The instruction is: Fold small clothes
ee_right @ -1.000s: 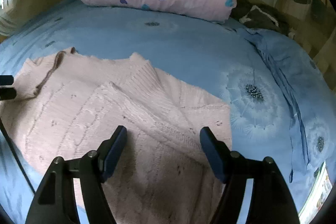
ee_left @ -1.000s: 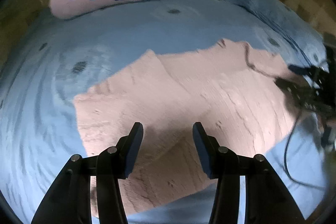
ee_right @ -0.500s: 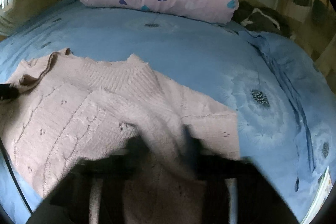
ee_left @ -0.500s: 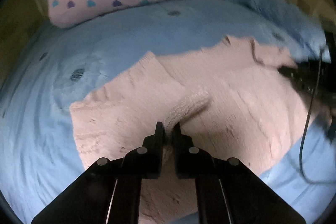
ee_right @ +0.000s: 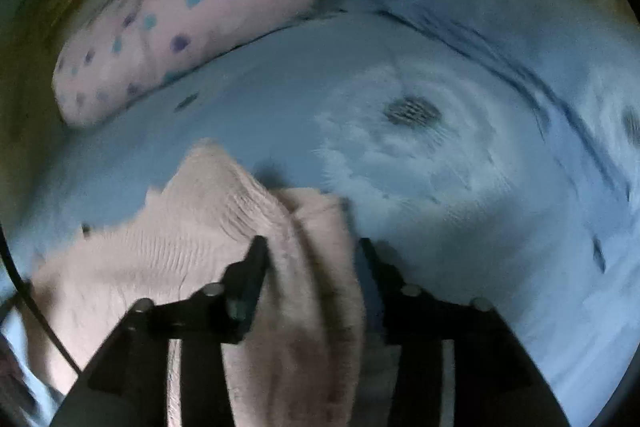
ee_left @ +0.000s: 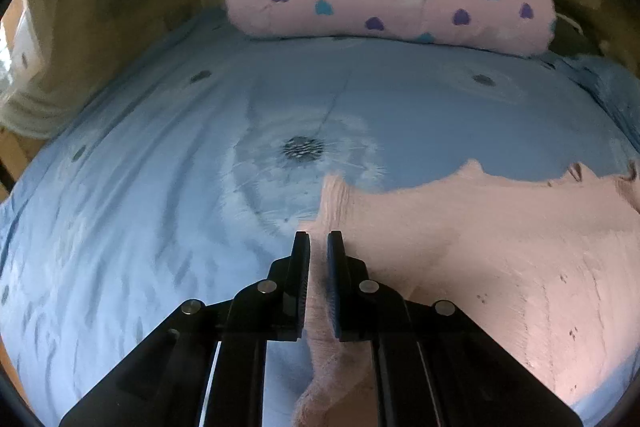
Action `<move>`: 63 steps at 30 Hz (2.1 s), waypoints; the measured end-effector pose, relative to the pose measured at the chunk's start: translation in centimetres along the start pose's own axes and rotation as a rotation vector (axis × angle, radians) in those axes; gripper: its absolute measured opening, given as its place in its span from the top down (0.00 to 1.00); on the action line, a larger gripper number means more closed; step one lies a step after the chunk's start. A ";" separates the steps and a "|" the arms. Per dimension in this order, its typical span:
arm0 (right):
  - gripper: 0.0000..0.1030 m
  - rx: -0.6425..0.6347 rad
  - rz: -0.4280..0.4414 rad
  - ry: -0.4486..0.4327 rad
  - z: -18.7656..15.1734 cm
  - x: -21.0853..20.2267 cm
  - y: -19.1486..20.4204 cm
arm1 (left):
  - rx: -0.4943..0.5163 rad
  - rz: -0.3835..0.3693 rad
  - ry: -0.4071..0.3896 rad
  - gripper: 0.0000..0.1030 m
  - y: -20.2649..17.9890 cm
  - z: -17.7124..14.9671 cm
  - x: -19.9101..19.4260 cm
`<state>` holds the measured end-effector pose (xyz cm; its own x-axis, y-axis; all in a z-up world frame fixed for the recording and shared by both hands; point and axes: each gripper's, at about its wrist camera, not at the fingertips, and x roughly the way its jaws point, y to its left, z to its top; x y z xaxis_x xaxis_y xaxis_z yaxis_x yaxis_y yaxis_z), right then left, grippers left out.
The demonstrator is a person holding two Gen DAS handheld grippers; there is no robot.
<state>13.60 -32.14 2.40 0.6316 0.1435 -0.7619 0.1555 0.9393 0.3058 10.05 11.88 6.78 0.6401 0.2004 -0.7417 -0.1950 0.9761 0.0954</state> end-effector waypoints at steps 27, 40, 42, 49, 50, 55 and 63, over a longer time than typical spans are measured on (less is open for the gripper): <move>0.43 -0.151 -0.052 0.057 -1.6 0.3 0.7 | -0.075 0.019 0.189 0.92 2.4 -1.4 3.9; 0.43 -0.098 -0.027 0.033 -1.3 -2.6 0.4 | -0.187 -0.274 0.116 0.84 2.3 0.0 2.1; 0.43 -0.111 -0.028 0.038 -1.4 -2.5 0.7 | -0.162 -0.243 0.129 0.84 1.8 0.0 2.8; 0.43 -0.154 -0.034 0.065 -2.1 -1.8 1.4 | -0.117 -0.227 0.132 0.84 1.0 -0.2 3.7; 0.43 -0.154 -0.033 0.066 -2.1 -1.7 1.4 | -0.118 -0.231 0.131 0.84 1.1 -0.3 3.8; 0.43 -0.148 -0.030 0.068 -2.1 -1.7 1.4 | -0.123 -0.246 0.081 1.00 1.0 -0.2 3.2; 0.43 -0.146 -0.045 0.100 -2.3 -0.5 0.9 | -0.035 -0.050 0.043 1.00 0.5 -0.2 4.0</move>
<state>11.67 -30.64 1.78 0.5465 0.1242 -0.8282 0.0655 0.9796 0.1901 12.35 13.16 3.69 0.6171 0.1470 -0.7730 -0.1899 0.9812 0.0350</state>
